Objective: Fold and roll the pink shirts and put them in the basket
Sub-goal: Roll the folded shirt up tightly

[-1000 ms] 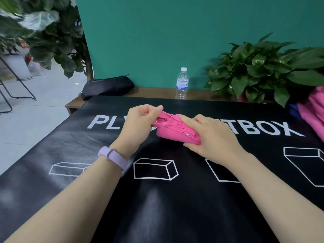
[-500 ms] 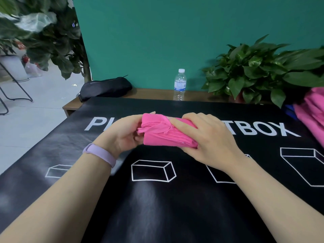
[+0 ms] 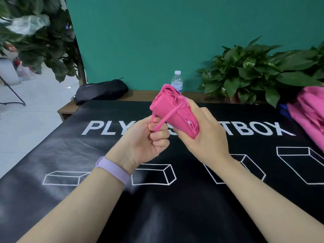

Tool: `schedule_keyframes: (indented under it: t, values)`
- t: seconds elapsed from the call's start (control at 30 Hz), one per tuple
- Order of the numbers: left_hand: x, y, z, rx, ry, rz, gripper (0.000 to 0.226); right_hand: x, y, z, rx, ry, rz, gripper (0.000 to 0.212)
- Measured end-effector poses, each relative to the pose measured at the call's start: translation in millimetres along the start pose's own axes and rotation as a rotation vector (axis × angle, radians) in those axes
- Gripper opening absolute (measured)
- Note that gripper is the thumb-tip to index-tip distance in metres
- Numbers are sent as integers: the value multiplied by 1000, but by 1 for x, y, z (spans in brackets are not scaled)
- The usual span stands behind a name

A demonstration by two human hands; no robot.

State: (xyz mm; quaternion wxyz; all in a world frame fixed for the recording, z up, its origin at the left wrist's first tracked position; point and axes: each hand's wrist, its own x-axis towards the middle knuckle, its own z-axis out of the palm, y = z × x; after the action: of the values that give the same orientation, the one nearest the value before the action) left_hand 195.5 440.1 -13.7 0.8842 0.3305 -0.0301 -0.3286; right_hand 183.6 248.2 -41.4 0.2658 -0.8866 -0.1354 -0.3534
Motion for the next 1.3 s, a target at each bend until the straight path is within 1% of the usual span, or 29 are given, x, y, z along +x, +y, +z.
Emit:
schedule_keyframes:
  t: [0.07, 0.17, 0.23, 0.37, 0.47, 0.57, 0.67, 0.73, 0.8, 0.87, 0.93, 1.0, 1.1, 1.17, 1.23, 1.3]
  values:
    - [0, -1, 2, -20, -15, 4, 31, -2, -3, 2, 41, 5, 77, 80]
    - [0, -2, 4, -18, 14, 44, 28, -3, -6, 3, 107, 3, 153, 76]
    - [2, -2, 3, 0, 58, 83, 24, -4, -8, 3, 158, -6, 177, 75]
    - [2, 0, 2, -37, 87, 133, 18, -8, -15, 4, 376, -15, 229, 74]
    - [2, 2, -2, -90, 110, 153, 18, -11, -21, 7, 429, -22, 224, 72]
    - [2, 4, -4, -127, 145, 170, 14, -11, -21, 8, 418, -44, 217, 73]
    - [1, 5, -5, -117, 203, 173, 10, -11, -21, 9, 327, -45, 201, 76]
    - [1, -1, -1, -93, 227, 124, 7, -10, -19, 10, 342, -30, 242, 72]
    - [2, -15, 8, -69, 230, 50, 10, -8, -15, 11, 379, -5, 318, 66]
    - [4, -30, 17, -64, 239, 1, 13, -7, -11, 9, 354, 16, 358, 62]
    - [4, -37, 23, -67, 250, -7, 14, -7, -9, 9, 321, 16, 373, 68]
    - [3, -36, 23, -63, 259, 15, 17, -7, -8, 9, 270, 11, 376, 74]
    - [1, -34, 22, -55, 248, 43, 28, -2, -1, 7, 184, 20, 400, 81]
    - [0, -35, 23, -34, 216, 69, 24, 0, 5, 4, 191, 23, 456, 85]
    - [3, -31, 21, 22, 220, 149, 18, 0, 6, 2, 206, 22, 470, 82]
    - [6, -23, 17, 55, 270, 252, 22, -2, 0, 4, 203, 4, 441, 78]
